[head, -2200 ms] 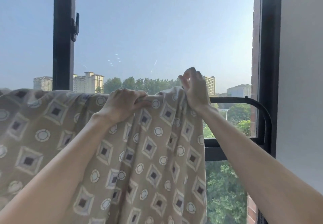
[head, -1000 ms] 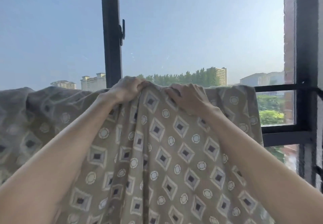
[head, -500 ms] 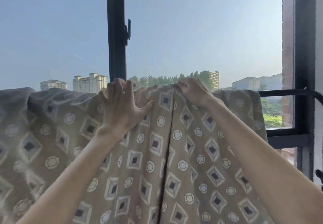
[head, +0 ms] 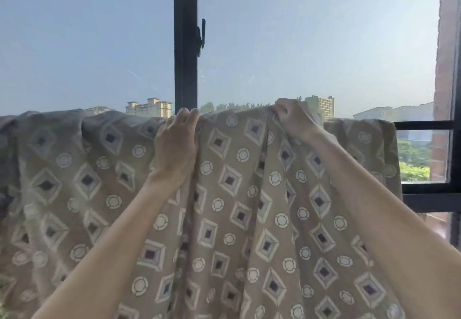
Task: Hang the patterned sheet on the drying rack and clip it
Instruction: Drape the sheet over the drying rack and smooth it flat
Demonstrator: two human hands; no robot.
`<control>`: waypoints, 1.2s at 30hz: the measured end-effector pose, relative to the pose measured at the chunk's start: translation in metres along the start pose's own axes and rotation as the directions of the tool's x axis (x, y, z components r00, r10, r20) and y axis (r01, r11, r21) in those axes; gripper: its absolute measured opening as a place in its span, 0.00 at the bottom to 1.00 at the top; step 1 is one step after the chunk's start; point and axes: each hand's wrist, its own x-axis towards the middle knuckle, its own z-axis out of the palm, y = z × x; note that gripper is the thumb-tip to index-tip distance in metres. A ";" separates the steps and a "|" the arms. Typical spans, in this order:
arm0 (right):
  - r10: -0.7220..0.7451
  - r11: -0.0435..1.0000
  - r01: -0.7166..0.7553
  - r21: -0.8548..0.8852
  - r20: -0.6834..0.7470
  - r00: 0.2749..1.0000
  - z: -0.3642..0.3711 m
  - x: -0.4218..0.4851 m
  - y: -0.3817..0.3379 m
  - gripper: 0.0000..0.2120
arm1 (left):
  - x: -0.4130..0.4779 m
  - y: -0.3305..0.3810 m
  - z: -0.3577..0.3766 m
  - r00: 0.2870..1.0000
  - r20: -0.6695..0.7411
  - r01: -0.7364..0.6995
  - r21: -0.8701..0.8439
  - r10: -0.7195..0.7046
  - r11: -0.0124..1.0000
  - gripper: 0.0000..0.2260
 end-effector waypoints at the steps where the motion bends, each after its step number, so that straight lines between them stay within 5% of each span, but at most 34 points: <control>1: 0.006 1.000 -0.007 -0.009 -0.040 0.999 0.000 -0.002 -0.003 0.18 | 0.008 -0.002 -0.002 1.000 -0.018 -0.013 0.004 0.014 1.000 0.09; 8: 0.002 1.000 -0.007 -0.018 -0.240 0.971 -0.020 0.017 -0.018 0.12 | 0.099 -0.014 0.007 1.000 -0.024 0.021 0.073 -0.020 0.997 0.07; 12: 0.047 0.998 -0.053 -0.030 -0.197 0.979 -0.015 0.028 -0.017 0.13 | 0.120 -0.026 0.041 0.969 0.216 0.126 -0.012 -0.120 0.992 0.05; 16: 0.056 0.998 -0.060 -0.022 -0.138 0.989 0.012 0.028 -0.007 0.16 | 0.111 -0.044 0.074 0.808 0.578 0.182 -0.059 -0.115 0.982 0.07; 21: 0.097 0.994 -0.100 -0.046 -0.069 0.993 0.036 0.037 0.005 0.18 | 0.122 -0.046 0.071 0.566 0.822 0.203 -0.065 -0.063 0.977 0.10; 25: 0.092 0.994 -0.097 -0.047 -0.094 0.991 0.044 0.035 0.000 0.15 | 0.117 -0.048 0.069 0.611 0.790 0.228 -0.116 -0.049 0.967 0.10; 31: -0.350 0.914 0.377 0.151 -0.179 0.920 0.055 0.008 -0.039 0.12 | 0.110 -0.054 0.063 0.680 0.731 0.239 -0.159 -0.048 0.958 0.11; 36: -0.499 0.864 0.503 0.035 -0.082 0.863 0.064 -0.015 -0.063 0.17 | 0.104 -0.056 0.051 0.732 0.675 0.278 -0.174 -0.091 0.945 0.15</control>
